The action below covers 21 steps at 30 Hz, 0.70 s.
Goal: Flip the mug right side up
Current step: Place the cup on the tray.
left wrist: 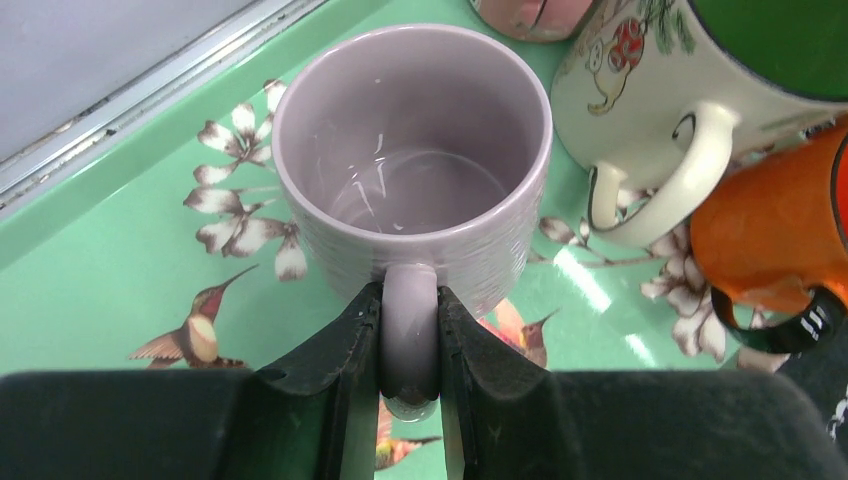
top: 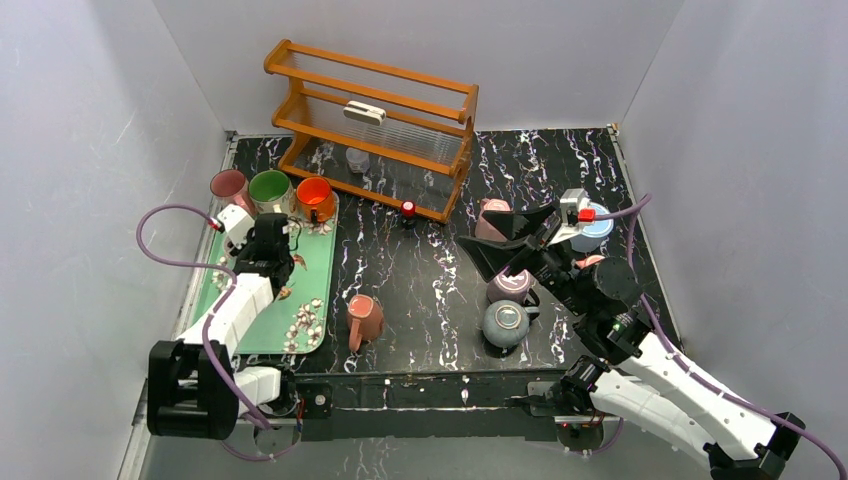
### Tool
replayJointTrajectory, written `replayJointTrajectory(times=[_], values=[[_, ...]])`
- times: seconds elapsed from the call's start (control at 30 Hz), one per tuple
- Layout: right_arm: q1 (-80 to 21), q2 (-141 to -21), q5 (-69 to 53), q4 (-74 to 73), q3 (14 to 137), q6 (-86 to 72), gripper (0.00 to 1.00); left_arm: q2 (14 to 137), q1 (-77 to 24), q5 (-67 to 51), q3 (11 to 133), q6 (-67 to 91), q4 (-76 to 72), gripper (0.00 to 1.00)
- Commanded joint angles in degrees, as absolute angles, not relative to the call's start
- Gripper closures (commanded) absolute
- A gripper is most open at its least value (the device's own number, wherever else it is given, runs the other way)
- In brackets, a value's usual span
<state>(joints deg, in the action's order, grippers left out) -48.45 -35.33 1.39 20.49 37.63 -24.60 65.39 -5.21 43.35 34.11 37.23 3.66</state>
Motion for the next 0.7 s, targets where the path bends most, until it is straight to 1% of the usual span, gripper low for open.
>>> replayJointTrajectory(times=[0.0,0.47,0.67], values=[[-48.6,-34.7,1.6,21.3,37.8,-23.9,0.01,67.2,-3.4,47.6,39.4,36.4,-2.9,1.00],[-48.6,-33.9,1.1,20.6,37.6,-25.2,0.01,74.2,-1.5,50.1,41.4,34.0,-2.4,1.00],[-48.6,-34.6,0.9,20.2,38.1,-25.3,0.01,76.6,-0.6,50.8,42.6,36.0,-0.3,1.00]])
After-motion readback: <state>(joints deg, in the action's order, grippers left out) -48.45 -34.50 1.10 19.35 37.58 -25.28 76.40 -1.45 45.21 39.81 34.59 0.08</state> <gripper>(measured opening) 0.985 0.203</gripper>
